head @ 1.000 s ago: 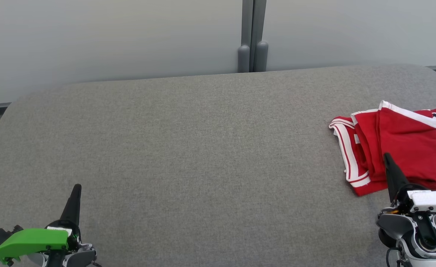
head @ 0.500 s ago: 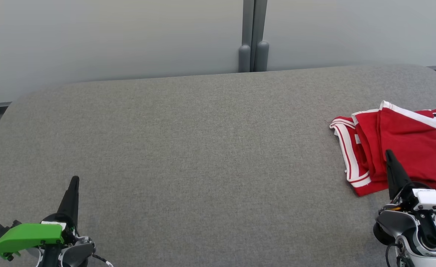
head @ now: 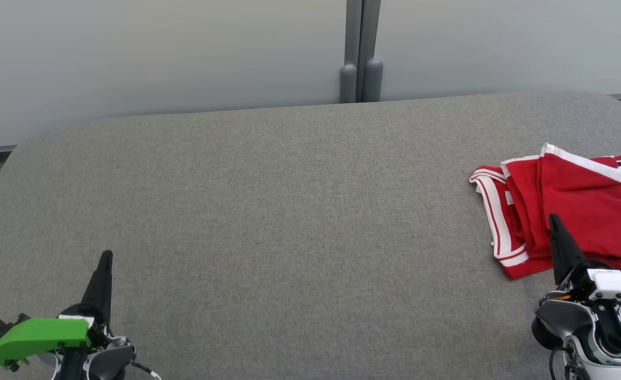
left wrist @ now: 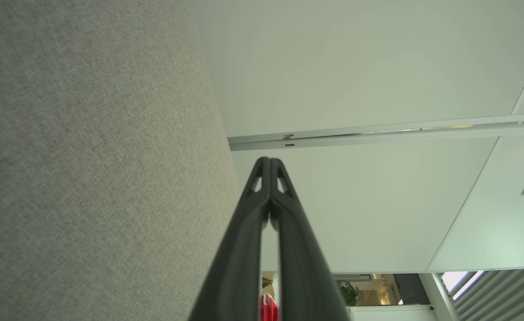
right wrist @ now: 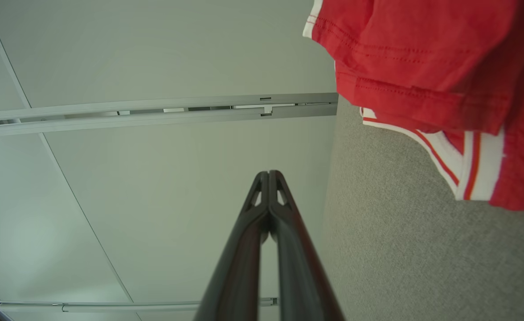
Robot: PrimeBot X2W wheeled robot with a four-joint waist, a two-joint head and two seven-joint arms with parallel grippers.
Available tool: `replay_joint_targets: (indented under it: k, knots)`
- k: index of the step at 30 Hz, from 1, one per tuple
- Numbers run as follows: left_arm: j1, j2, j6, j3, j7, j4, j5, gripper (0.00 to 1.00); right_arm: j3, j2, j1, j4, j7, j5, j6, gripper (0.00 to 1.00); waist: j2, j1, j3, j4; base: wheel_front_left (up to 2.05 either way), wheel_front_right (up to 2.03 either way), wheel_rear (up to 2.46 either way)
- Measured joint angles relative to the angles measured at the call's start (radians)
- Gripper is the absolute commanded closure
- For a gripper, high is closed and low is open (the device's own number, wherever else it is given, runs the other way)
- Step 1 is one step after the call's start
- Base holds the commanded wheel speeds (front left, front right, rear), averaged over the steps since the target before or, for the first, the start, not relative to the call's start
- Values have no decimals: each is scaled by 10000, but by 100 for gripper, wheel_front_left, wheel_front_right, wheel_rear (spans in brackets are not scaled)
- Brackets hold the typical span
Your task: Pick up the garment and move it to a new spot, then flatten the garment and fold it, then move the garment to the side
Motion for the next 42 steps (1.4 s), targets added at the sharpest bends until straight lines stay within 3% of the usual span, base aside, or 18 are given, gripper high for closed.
replay_joint_targets:
  k: [42]
  knots:
    - [0,-4,-2,15,0,-10,0,100,-17,2,-5,46,4,0,0,100,0,0,1,-1,0,0,0]
